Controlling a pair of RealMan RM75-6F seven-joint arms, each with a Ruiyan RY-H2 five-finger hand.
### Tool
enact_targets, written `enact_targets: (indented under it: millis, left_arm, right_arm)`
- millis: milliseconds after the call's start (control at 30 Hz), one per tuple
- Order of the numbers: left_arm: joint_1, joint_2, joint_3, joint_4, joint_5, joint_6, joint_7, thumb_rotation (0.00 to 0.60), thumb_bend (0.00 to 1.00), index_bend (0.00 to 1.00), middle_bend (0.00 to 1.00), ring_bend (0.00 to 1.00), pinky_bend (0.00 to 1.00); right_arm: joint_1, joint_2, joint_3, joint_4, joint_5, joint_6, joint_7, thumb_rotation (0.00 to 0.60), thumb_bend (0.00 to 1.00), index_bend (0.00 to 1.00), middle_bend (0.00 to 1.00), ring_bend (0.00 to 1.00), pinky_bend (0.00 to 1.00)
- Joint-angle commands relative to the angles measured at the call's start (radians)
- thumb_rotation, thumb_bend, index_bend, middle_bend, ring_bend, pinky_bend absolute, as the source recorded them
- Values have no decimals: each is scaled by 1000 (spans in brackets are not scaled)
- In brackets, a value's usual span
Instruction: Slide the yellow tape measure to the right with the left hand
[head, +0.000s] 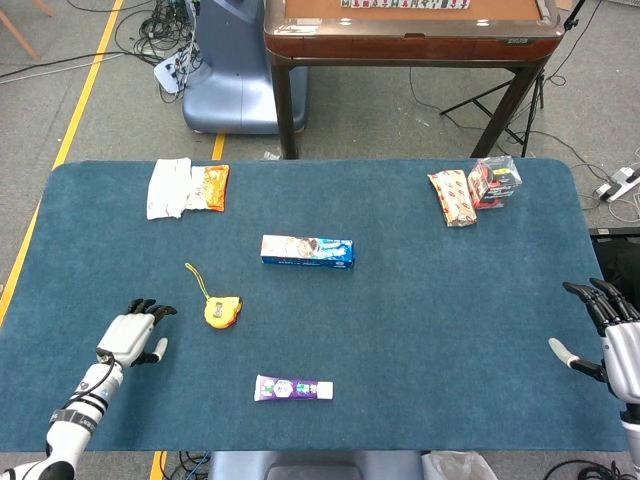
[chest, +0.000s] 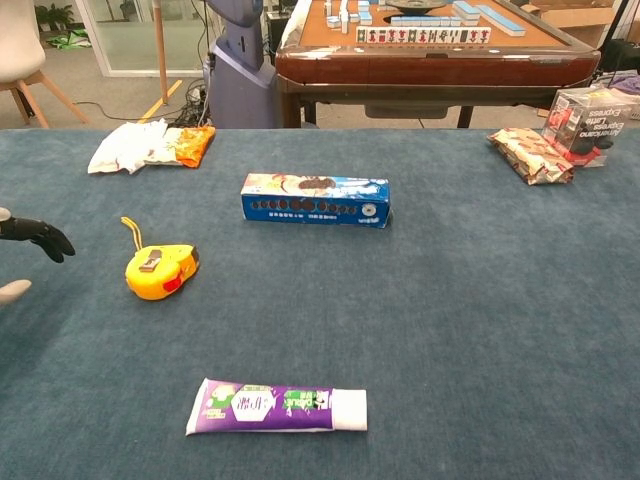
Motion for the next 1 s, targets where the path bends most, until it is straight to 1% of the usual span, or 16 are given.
enact_targets:
  millis: [33,267,367,633,800,1000]
  left_arm:
    - [-18,-15,5,5,-23,-12,21,600,478,196,196,65,0]
    - [-57,-37,8,6,-77,-32,60,600,478,181,181,58,0]
    - [-76,-43,10,8,-100,-49,68,600,478,160,159,43,0]
    - [-113,-49,15,24,-114,-73,73,600,478,123,117,15,0]
    - [-128,-56,24,20,-126,-73,82,600,478,120,113,13,0]
    - [-142,-56,30,11,-112,-78,72,600,478,119,113,13,0]
  right_arm:
    - [-1,1,1,0,1,3,3,600,160,219,268,149,380]
    - [-5,5,3,0,0,10,13,600,160,219,268,149,380]
    - [-8,8,4,0,-1,15,19,600,160,219,268,149,380]
    - [-17,15,7,1,-5,33,36,600,160,219,268,149,380]
    - [-20,18,7,1,-6,39,44,600,159,219,268,149,380]
    - [-26,24,8,-4,-9,50,49,600,160,219,268,149,380]
